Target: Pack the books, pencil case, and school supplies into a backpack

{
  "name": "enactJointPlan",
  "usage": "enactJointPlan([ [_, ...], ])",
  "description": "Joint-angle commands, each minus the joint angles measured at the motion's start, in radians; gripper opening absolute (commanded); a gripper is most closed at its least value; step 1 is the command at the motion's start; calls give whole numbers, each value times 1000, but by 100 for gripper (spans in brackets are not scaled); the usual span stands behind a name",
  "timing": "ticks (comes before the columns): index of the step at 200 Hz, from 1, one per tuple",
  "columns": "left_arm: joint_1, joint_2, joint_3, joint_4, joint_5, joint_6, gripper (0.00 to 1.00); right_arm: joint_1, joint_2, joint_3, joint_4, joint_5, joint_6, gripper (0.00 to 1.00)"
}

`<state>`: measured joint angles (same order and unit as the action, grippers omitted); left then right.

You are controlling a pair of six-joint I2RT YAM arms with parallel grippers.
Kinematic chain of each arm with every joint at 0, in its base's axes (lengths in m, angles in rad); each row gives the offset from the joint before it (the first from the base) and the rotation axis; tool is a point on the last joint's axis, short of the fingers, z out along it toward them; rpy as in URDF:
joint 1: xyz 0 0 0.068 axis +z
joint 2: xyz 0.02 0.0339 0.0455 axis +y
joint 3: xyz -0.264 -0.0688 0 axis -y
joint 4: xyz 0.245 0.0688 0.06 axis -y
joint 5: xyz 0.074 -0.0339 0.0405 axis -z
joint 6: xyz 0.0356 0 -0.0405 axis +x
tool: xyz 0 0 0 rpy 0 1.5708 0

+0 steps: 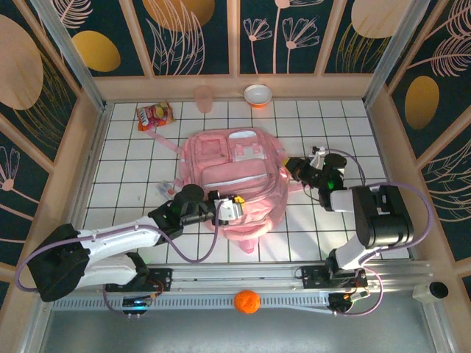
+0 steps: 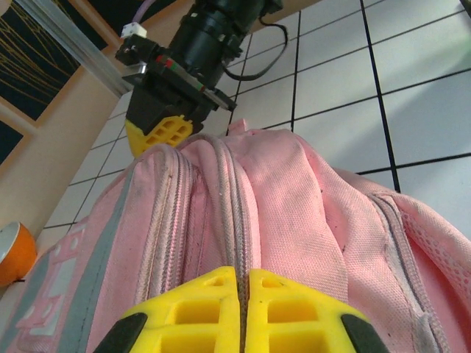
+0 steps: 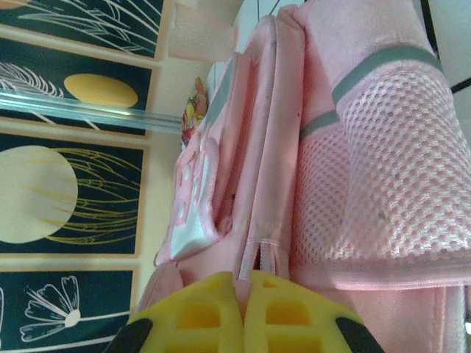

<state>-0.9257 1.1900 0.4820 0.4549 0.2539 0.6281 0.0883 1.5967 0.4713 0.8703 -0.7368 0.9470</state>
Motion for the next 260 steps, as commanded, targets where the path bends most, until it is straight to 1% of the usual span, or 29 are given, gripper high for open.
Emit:
enactJointPlan([
  [1,-11,-86,-20,-6,159,53,0,-59,57,97,77,256,-23,0],
  [32,-12,-120,-32,-44,267,120,0,-49,144,168,50,268,-47,0],
  [45,-11,-128,-33,-61,282,140,0,-47,171,187,49,279,-54,0],
  [55,-12,-130,-34,-67,261,144,0,-46,180,191,59,277,-51,0],
  [60,-11,-128,-37,-67,233,138,0,-45,179,188,66,274,-49,0],
  [70,-12,-123,-40,-47,139,96,0,-33,162,176,69,278,-49,0],
  [76,-12,-120,-47,-28,86,68,10,-23,144,166,62,287,-55,0],
  [90,-11,-119,-72,42,-38,-3,39,8,92,137,32,312,-73,0],
  [94,-10,-121,-80,64,-72,-25,45,19,74,125,27,321,-74,0],
  [98,-11,-121,-89,81,-113,-44,48,29,57,112,22,331,-75,0],
  [115,-7,-122,-100,87,-266,-98,51,71,-32,55,-12,387,-84,0],
  [124,4,-118,-103,78,-369,-126,51,94,-83,30,-44,420,-92,0],
  [138,41,-123,-110,60,-465,-159,50,131,-161,-7,-95,477,-102,0],
  [142,59,-126,-112,57,-477,-175,50,142,-184,-16,-110,492,-106,0],
  [149,82,-140,-115,43,-450,-181,52,162,-220,-32,-133,518,-106,0],
  [157,90,-161,-113,32,-398,-170,57,184,-261,-49,-152,548,-103,0],
  [169,90,-179,-97,17,-284,-155,63,217,-311,-74,-173,577,-90,0],
  [179,91,-166,-59,-25,-183,-136,68,247,-355,-89,-195,604,-84,0],
  [185,90,-147,-31,-52,-143,-130,70,267,-381,-96,-213,619,-81,0],
  [199,72,-89,41,-91,-93,-145,74,313,-439,-107,-265,665,-82,0],
  [229,-17,62,150,-101,-13,-133,80,369,-540,-139,-334,720,-65,0],
  [260,-39,195,208,-80,34,-145,81,389,-580,-159,-360,732,-54,0],
])
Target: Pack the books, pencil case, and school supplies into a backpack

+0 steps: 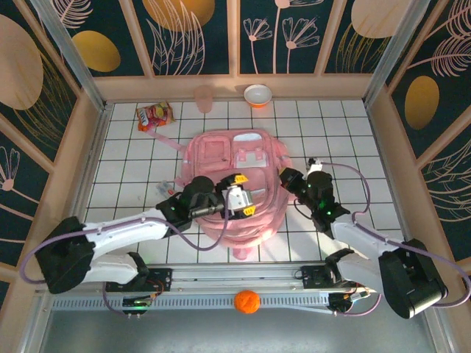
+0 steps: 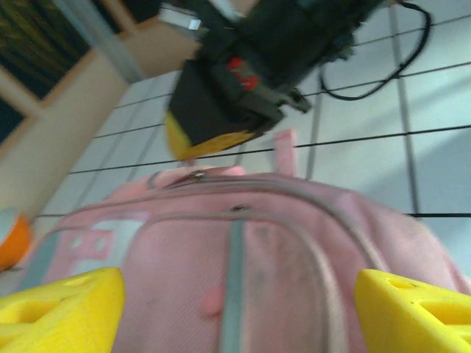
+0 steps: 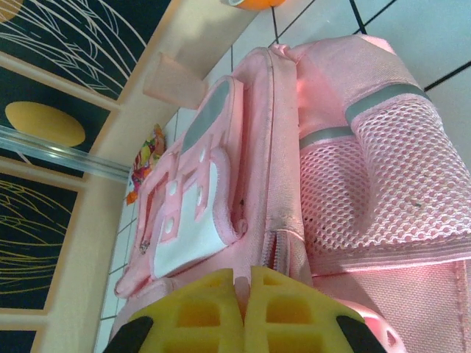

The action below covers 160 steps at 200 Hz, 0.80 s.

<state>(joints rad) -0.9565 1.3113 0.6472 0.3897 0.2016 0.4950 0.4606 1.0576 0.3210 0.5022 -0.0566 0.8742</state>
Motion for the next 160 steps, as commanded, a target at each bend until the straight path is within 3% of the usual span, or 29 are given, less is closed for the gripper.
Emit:
enactJointPlan([
  [1,-9,76,45,-14,90,-12,81,17,-42,-10,8,52,19,0],
  [18,-9,122,68,-18,109,-15,82,23,-52,-13,2,54,22,0],
  [33,-13,163,84,-1,20,-35,79,28,-54,-10,-2,54,21,0],
  [45,-13,188,90,21,-64,-49,72,33,-55,-10,-2,55,22,0],
  [60,-14,197,88,37,-84,-34,47,34,-53,-11,-4,55,22,0],
  [86,-14,163,67,16,74,8,0,-6,-20,-16,5,36,15,0],
  [122,-14,112,38,-106,219,145,0,-94,44,-5,53,-6,-11,0],
  [160,-14,46,-18,-53,361,196,0,-174,161,25,146,-61,-23,0],
])
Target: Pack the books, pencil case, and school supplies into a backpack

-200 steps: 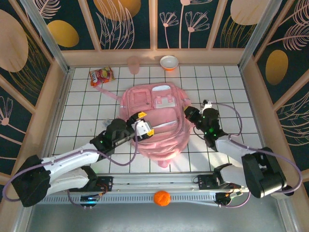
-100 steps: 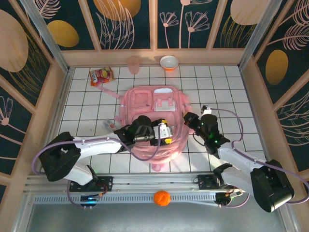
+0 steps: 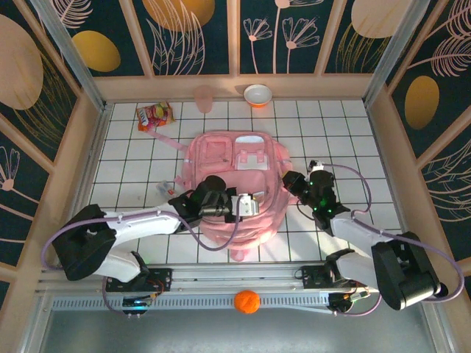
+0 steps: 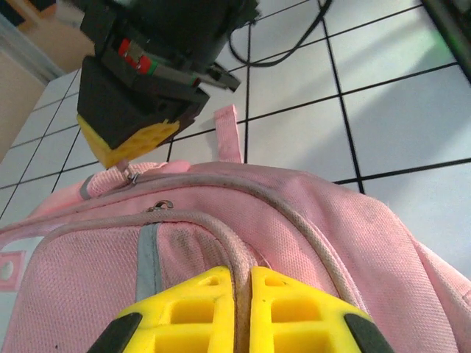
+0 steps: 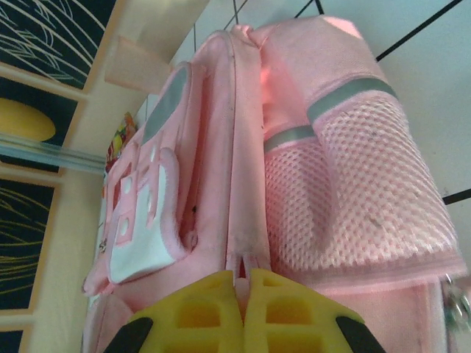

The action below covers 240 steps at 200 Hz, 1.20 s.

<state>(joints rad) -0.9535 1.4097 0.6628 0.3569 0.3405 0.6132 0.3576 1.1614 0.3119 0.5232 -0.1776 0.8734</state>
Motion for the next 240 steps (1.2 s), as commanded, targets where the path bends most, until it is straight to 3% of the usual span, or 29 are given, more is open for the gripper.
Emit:
enactJointPlan([
  [1,-17,-53,-34,-21,222,79,0,-72,61,34,128,58,-21,0],
  [70,-16,-57,-22,-90,287,143,0,-121,313,159,258,-23,-44,0],
  [88,-17,-60,-29,-76,235,121,0,-130,350,190,256,-51,-55,0],
  [104,-17,-66,-56,16,125,46,0,-130,349,219,200,-67,-69,0],
  [109,-16,-68,-66,43,95,25,0,-130,344,224,180,-72,-73,6],
  [124,-15,-85,-90,106,45,-15,0,-127,314,216,144,-88,-93,22],
  [139,-12,-103,-105,141,35,-52,0,-115,260,200,76,-87,-123,31],
  [172,4,-161,-162,246,38,-129,0,-87,89,157,-70,-69,-290,39],
  [196,40,-201,-202,303,72,-174,0,-74,-38,143,-132,-125,-469,41],
  [215,71,-232,-230,351,114,-197,0,-50,-131,133,-156,-194,-648,41],
  [228,94,-245,-238,365,154,-198,0,-42,-177,133,-182,-355,-795,43],
  [240,112,-244,-232,348,193,-184,0,-34,-198,133,-218,-475,-888,51],
])
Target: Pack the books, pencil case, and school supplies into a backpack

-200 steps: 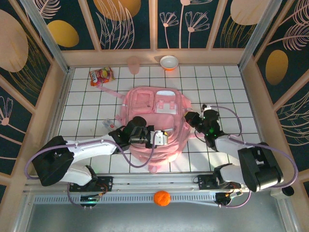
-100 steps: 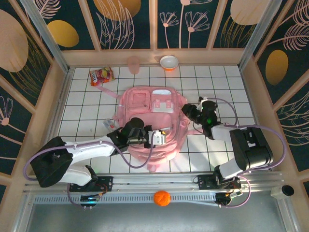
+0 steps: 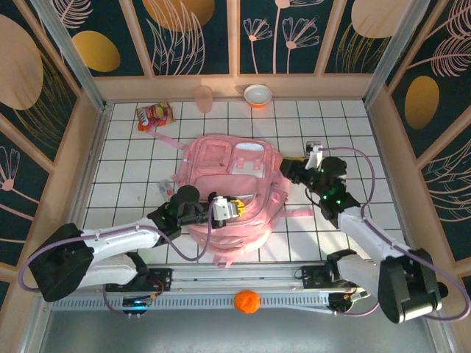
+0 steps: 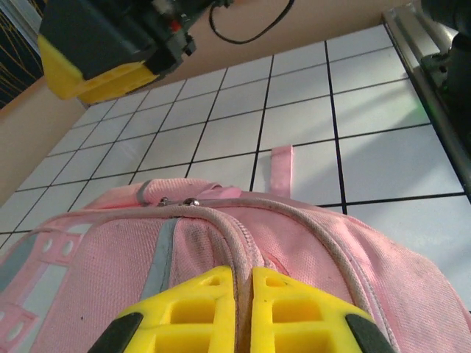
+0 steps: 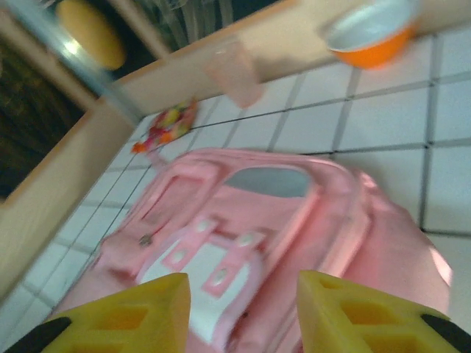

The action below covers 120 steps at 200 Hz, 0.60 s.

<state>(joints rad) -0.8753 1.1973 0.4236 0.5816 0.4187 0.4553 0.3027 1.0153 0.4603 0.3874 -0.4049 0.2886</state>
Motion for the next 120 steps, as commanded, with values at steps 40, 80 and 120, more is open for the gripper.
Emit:
enactJointPlan([
  [40,44,-22,13,147,148,-24,0,64,-19,-5,-184,-394,-497,55],
  [80,47,-19,32,131,147,-2,0,78,79,17,-225,-549,-615,55],
  [120,48,-18,54,82,158,31,0,84,135,22,-239,-594,-672,55],
])
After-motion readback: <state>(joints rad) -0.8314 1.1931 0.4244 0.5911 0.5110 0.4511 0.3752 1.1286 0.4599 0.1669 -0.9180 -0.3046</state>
